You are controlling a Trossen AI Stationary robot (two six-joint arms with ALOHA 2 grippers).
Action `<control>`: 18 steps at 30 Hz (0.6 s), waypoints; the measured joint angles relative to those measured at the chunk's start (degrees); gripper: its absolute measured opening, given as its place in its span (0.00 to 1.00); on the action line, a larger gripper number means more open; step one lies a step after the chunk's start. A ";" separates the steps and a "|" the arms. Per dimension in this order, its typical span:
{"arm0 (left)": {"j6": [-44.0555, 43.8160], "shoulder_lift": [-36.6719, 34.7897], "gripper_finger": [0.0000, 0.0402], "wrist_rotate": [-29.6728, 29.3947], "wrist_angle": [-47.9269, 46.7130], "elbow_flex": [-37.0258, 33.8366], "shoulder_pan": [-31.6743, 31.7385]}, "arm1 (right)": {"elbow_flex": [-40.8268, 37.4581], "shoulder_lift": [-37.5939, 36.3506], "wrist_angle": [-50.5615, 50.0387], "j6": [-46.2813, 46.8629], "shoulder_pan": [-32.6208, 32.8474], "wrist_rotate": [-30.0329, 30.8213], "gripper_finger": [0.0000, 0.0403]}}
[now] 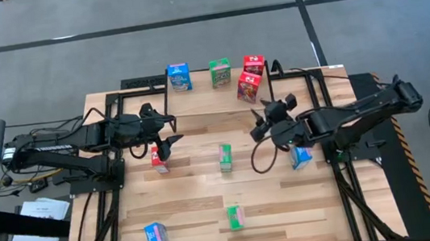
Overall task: Stack cereal on shelf
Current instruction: Put the right red cereal box on the shelf aligned with the other red cereal box
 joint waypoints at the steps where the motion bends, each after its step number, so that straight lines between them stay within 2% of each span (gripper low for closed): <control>1: 0.00 0.00 0.77 -0.02 0.10 -0.02 0.00 | 0.00 -0.06 0.01 -0.01 0.28 -1.09 0.57; 9: 0.02 0.00 0.77 0.01 0.04 -0.01 0.01 | 0.01 3.41 1.34 0.06 -1.94 -4.89 0.57; 18: 0.05 0.00 0.77 0.01 -0.29 -0.03 0.01 | -0.06 9.39 5.60 -1.47 -6.15 -5.14 0.57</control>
